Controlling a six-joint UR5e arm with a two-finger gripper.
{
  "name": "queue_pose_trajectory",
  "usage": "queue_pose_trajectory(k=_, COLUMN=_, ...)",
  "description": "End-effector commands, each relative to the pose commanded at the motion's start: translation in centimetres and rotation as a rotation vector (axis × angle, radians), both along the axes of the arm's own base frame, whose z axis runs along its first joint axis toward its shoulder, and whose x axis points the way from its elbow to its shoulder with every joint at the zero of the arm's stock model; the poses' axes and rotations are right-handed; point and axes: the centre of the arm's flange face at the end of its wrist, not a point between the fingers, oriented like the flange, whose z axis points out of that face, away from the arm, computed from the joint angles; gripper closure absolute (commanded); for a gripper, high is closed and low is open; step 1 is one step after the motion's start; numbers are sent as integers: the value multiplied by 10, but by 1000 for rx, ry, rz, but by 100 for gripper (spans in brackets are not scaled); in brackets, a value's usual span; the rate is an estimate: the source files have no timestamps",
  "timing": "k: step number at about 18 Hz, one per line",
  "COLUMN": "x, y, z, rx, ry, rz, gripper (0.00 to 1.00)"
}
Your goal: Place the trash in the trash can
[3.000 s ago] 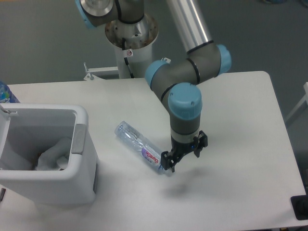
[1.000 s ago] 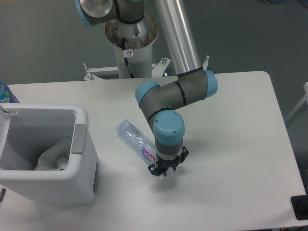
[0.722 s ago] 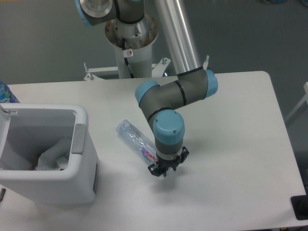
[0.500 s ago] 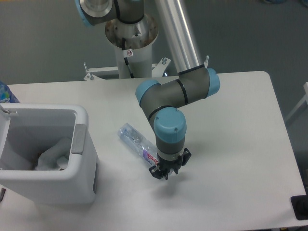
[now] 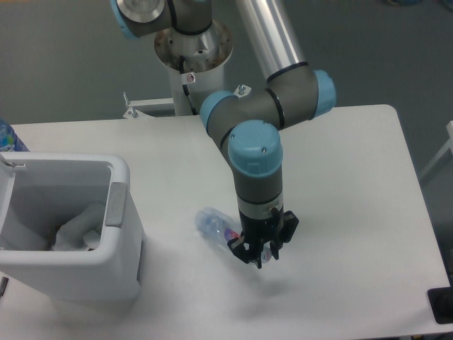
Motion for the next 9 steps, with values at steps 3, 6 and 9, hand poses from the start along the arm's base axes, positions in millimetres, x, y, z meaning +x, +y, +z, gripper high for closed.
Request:
queue_pose_trajectory(k=3, x=-1, y=2, z=22, rx=47, ry=12, rz=-9, gripper=80)
queue_pose_trajectory(k=6, x=2, y=0, z=53, rx=82, ry=52, rz=-11, gripper=80)
queue_pose_trajectory(k=9, x=0, y=-7, z=87, rx=133, ry=86, rz=-7, gripper=80)
